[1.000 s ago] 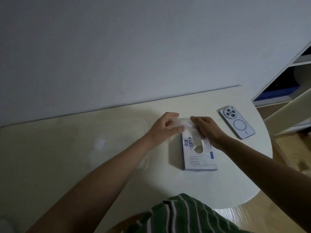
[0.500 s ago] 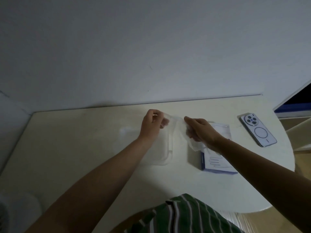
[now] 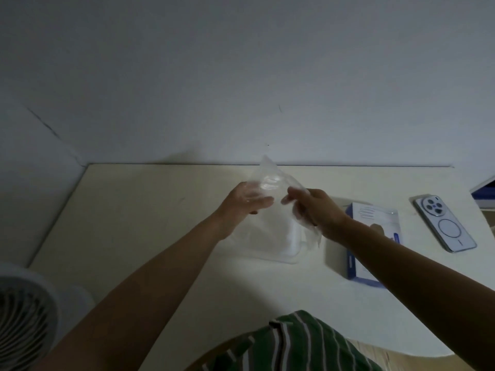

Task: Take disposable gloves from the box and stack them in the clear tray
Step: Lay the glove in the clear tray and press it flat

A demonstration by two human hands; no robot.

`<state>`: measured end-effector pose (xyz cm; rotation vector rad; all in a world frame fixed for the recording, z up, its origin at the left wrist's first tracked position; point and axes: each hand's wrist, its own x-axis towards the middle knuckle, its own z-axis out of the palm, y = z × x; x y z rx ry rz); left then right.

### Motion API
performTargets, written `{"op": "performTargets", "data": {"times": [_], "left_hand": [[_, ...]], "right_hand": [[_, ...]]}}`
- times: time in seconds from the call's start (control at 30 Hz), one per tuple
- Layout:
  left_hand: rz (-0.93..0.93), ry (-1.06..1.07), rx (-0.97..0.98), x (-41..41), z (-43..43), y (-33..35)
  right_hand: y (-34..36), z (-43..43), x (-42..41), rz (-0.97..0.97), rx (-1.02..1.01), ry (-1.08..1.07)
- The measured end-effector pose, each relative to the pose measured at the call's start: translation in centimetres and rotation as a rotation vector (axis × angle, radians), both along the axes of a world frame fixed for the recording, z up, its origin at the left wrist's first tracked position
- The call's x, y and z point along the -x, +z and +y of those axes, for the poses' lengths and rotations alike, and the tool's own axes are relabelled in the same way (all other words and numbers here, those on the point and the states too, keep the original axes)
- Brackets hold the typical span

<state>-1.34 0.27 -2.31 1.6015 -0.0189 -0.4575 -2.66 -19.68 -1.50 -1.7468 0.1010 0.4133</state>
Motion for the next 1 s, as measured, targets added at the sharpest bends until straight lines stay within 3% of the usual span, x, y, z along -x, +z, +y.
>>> {"op": "performTargets", "data": {"times": [0.07, 0.2, 0.27, 0.33, 0.43, 0.5, 0.6, 0.73, 0.9, 1.0], "left_hand": [[0.087, 0.134, 0.025, 0.0, 0.8, -0.9], [0.329, 0.487, 0.296, -0.5, 0.7, -1.3], [0.323, 0.586, 0.247, -0.8, 0.5, -1.3], [0.204, 0.623, 0.04, -0.8, 0.5, -1.6], [-0.014, 0.586, -0.392, -0.6, 1.4, -2.6], [-0.054, 0.529, -0.566, -0.6, 2.1, -3.0], [-0.045, 0.357, -0.638, -0.6, 2.8, -3.2], [-0.258, 0.112, -0.575, 0.0, 3.1, -3.6], [-0.261, 0.234, -0.488, 0.0, 2.9, -3.6], [-0.358, 0.306, -0.643, -0.1, 2.8, -3.8]], "right_hand": [[0.0, 0.7, -0.1, 0.038, -0.023, -0.003], [-0.4, 2.2, -0.1, 0.081, 0.025, 0.071], [-0.8, 2.7, -0.1, 0.097, 0.047, 0.096], [-1.1, 2.9, -0.2, 0.106, 0.073, 0.081], [-1.3, 2.5, -0.6, 0.134, 0.098, -0.009], [-1.3, 2.1, -1.2, 0.144, 0.133, -0.062], [-1.2, 1.9, -2.0, 0.175, 0.186, -0.077], [-0.8, 2.4, -2.7, 0.255, 0.278, 0.118], [-0.3, 2.6, -3.2, 0.157, 0.442, 0.209], [0.0, 2.5, -3.4, -0.052, 0.657, 0.2]]}}
